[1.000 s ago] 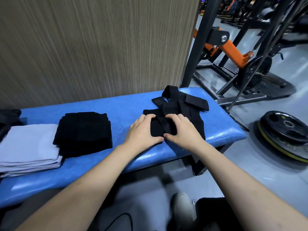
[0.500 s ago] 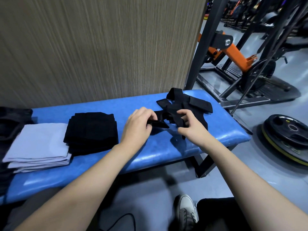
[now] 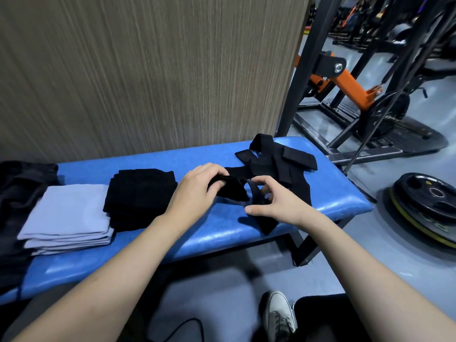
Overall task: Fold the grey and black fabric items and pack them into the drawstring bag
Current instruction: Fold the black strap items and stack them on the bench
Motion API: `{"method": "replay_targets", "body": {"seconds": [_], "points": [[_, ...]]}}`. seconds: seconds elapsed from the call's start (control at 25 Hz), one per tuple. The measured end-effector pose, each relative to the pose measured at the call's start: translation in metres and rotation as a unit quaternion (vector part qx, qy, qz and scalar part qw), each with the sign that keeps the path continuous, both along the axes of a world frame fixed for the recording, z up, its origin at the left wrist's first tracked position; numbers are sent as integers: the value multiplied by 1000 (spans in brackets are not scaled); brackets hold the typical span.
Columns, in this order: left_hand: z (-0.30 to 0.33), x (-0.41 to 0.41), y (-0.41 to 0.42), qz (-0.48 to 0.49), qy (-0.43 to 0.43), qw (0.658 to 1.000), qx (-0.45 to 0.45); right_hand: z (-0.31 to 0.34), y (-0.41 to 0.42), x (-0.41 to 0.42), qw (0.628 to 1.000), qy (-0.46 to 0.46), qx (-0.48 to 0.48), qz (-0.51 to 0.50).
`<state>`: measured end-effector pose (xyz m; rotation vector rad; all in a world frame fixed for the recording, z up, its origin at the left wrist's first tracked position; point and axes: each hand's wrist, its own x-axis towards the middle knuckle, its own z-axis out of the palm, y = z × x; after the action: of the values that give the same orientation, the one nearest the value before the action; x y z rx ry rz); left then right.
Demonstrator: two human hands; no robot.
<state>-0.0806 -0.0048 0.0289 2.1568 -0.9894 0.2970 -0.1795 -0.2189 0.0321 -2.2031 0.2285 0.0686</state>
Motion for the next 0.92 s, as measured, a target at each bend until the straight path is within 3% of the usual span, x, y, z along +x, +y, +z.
{"method": "replay_targets", "body": {"seconds": [0.16, 0.28, 0.4, 0.6, 0.8, 0.92], "points": [[-1, 1, 3, -21, 79, 997, -8, -5, 19, 7, 995, -80, -58, 10], [-2, 4, 4, -27, 123, 992, -18, -5, 27, 11, 989, -135, -38, 42], [-1, 2, 4, -27, 152, 987, -43, -3, 29, 12, 990, -125, 20, 56], [1, -7, 0, 30, 82, 996, -34, 0, 31, 13, 984, -114, 127, 43], [10, -24, -5, -16, 268, 962, -47, 4, 31, 10, 976, -100, 192, 36], [8, -27, -5, -23, 293, 954, -49, 8, 30, 7, 972, -90, 213, 50]]}}
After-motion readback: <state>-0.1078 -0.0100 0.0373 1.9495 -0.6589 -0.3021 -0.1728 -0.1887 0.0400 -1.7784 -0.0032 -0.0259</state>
